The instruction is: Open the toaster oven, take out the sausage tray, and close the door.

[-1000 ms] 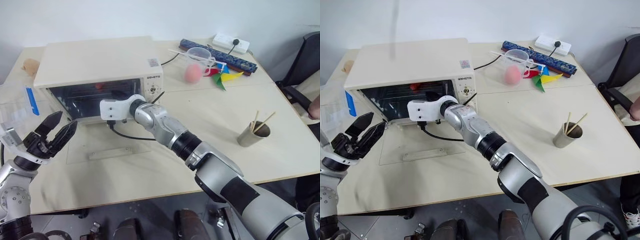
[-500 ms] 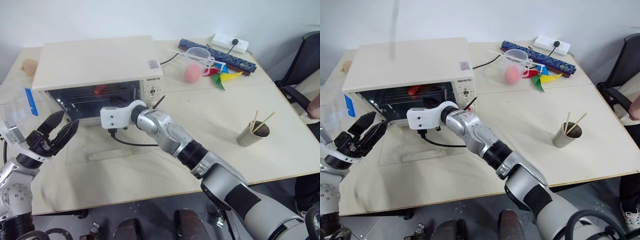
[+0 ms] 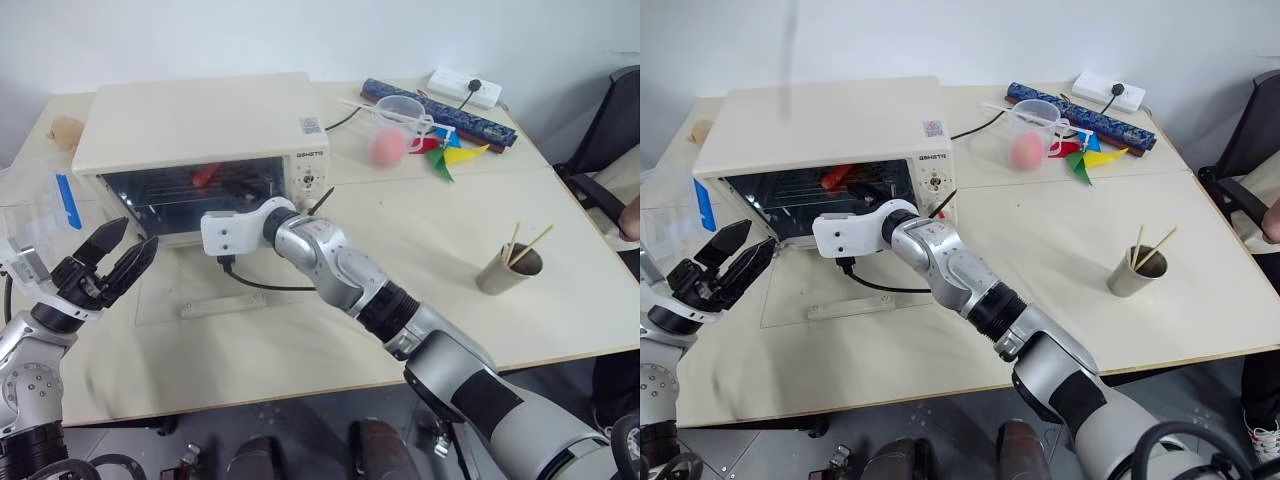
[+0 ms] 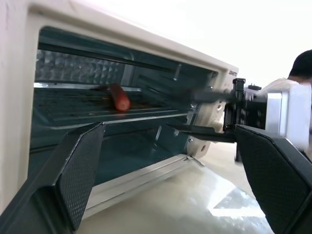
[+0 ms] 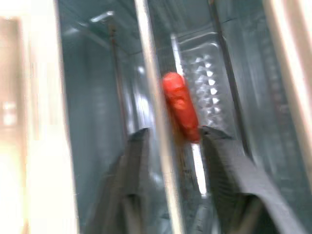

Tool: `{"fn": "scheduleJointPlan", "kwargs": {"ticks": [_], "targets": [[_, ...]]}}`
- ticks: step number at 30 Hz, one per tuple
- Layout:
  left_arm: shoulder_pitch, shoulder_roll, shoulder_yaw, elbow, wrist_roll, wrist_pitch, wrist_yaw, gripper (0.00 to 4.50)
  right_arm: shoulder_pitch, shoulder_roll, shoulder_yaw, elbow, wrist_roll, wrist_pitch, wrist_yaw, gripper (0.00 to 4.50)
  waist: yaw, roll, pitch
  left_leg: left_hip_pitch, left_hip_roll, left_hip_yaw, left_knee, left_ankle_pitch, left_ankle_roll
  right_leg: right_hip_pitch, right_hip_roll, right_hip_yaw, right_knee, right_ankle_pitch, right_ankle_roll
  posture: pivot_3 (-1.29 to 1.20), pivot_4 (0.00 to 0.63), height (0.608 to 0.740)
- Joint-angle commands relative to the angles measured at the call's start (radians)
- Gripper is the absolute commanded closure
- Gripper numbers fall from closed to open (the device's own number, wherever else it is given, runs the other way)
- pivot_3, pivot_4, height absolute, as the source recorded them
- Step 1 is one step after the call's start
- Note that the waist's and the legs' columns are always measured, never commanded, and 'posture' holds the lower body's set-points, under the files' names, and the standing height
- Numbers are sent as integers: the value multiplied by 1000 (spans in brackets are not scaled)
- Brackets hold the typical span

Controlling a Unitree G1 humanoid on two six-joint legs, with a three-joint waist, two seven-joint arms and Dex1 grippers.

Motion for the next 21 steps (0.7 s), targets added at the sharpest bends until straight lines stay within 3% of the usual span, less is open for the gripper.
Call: {"fn": "scheduleJointPlan", "kwargs": {"ticks": [1, 11, 14, 17, 21], "targets": [[-7, 13, 10, -4, 1, -16, -7, 0, -35, 13, -16, 25, -12, 5, -39, 2874, 0, 0, 0, 0, 0, 0, 0, 0, 0, 0, 0, 0, 0, 0, 0, 0, 150, 740], [-5, 5, 11, -11, -2, -16, -7, 0, -107, 54, -4, 224, -8, -17, -122, 2874, -2, 0, 0, 0, 0, 0, 0, 0, 0, 0, 0, 0, 0, 0, 0, 0, 150, 740], [1, 4, 13, -15, -5, -14, -9, 0, -100, 51, -4, 205, -11, -25, -132, 3501, -2, 0, 0, 0, 0, 0, 0, 0, 0, 0, 0, 0, 0, 0, 0, 0, 150, 740], [1, 5, 17, -12, -8, -13, -11, 0, -80, 42, 0, 158, -14, -26, -123, 4463, -1, 0, 0, 0, 0, 0, 0, 0, 0, 0, 0, 0, 0, 0, 0, 0, 150, 740], [-6, 11, 18, -7, -18, -1, -17, 0, -43, 25, 0, 72, -30, -22, -92, 4463, 0, -1, 0, 0, 0, -1, 0, 0, 0, 0, 0, -1, 0, 0, 0, 0, 150, 740]]}}
